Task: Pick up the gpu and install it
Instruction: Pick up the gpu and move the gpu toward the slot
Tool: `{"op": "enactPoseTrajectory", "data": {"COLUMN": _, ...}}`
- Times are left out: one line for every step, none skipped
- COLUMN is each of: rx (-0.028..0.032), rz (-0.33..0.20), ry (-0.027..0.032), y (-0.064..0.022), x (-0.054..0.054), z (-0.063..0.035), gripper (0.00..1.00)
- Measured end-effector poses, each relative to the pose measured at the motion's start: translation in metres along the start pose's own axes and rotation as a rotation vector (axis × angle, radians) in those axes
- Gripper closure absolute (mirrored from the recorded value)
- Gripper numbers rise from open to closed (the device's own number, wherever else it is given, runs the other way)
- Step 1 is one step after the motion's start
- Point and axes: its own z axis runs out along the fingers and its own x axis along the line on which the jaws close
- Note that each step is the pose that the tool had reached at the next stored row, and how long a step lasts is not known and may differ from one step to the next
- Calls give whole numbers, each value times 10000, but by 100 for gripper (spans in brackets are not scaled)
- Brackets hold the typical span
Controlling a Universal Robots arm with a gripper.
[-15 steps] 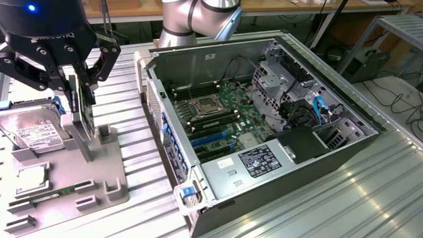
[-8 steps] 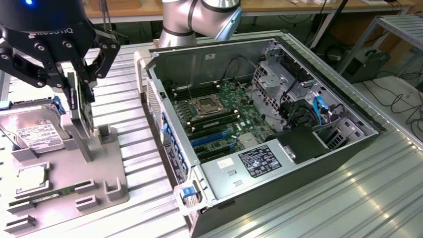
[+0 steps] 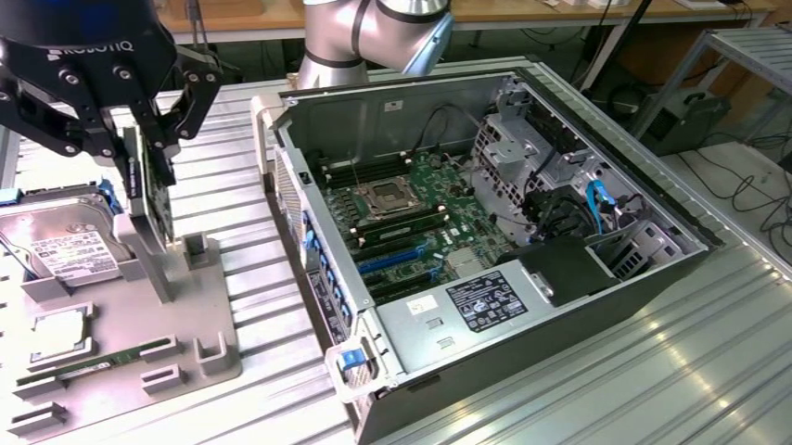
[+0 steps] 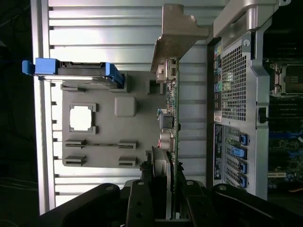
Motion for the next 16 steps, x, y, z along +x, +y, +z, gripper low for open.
{"op": "enactPoseTrajectory", "data": {"rx": 0, "rz": 0, "ry": 0, "y": 0, "x": 0, "z": -7, "gripper": 72}}
{"op": "enactPoseTrajectory", "data": {"rx": -1, "rz": 0, "ry": -1, "y": 0, "x": 0, "z": -13, "gripper": 72}}
{"op": "enactPoseTrajectory", "data": {"rx": 0, "rz": 0, "ry": 0, "y": 0, "x": 0, "z": -21, "gripper": 72}}
{"op": "enactPoseTrajectory", "data": {"rx": 0, "rz": 0, "ry": 0, "y": 1, "x": 0, "z": -29, "gripper": 72}}
{"op": "enactPoseTrajectory", "data": {"rx": 0, "rz": 0, "ry": 0, "y": 1, "x": -1, "z": -36, "gripper": 72}}
{"op": "enactPoseTrajectory", "data": {"rx": 0, "rz": 0, "ry": 0, "y": 1, "x": -1, "z": -44, "gripper": 72}}
{"op": "enactPoseTrajectory", "data": {"rx": 0, "rz": 0, "ry": 0, "y": 1, "x": -1, "z": -51, "gripper": 72}}
{"op": "enactPoseTrajectory", "data": {"rx": 0, "rz": 1, "ry": -1, "y": 1, "x": -1, "z": -60, "gripper": 72}}
{"op": "enactPoseTrajectory", "data": {"rx": -1, "rz": 0, "ry": 0, "y": 1, "x": -1, "z": -71, "gripper": 72}}
{"op": "enactPoseTrajectory", "data": {"rx": -1, "rz": 0, "ry": -1, "y": 1, "x": -1, "z": -79, "gripper": 72}}
{"op": "enactPoseTrajectory", "data": {"rx": 0, "rz": 0, "ry": -1, "y": 1, "x": -1, "z": -88, "gripper": 72}}
{"op": "enactPoseTrajectory", "data": {"rx": -1, "rz": 0, "ry": -1, "y": 1, "x": -1, "z": -96, "gripper": 72}}
{"op": "enactPoseTrajectory", "data": {"rx": 0, "rz": 0, "ry": 0, "y": 1, "x": -2, "z": -103, "gripper": 72}}
{"op": "enactPoseTrajectory", "data": {"rx": 0, "rz": 0, "ry": 0, "y": 2, "x": -2, "z": -111, "gripper": 72}}
{"op": "enactPoseTrajectory", "data": {"rx": 0, "rz": 0, "ry": 0, "y": 2, "x": -2, "z": -118, "gripper": 72}}
{"op": "enactPoseTrajectory", "data": {"rx": 0, "rz": 0, "ry": 0, "y": 2, "x": -2, "z": -125, "gripper": 72}}
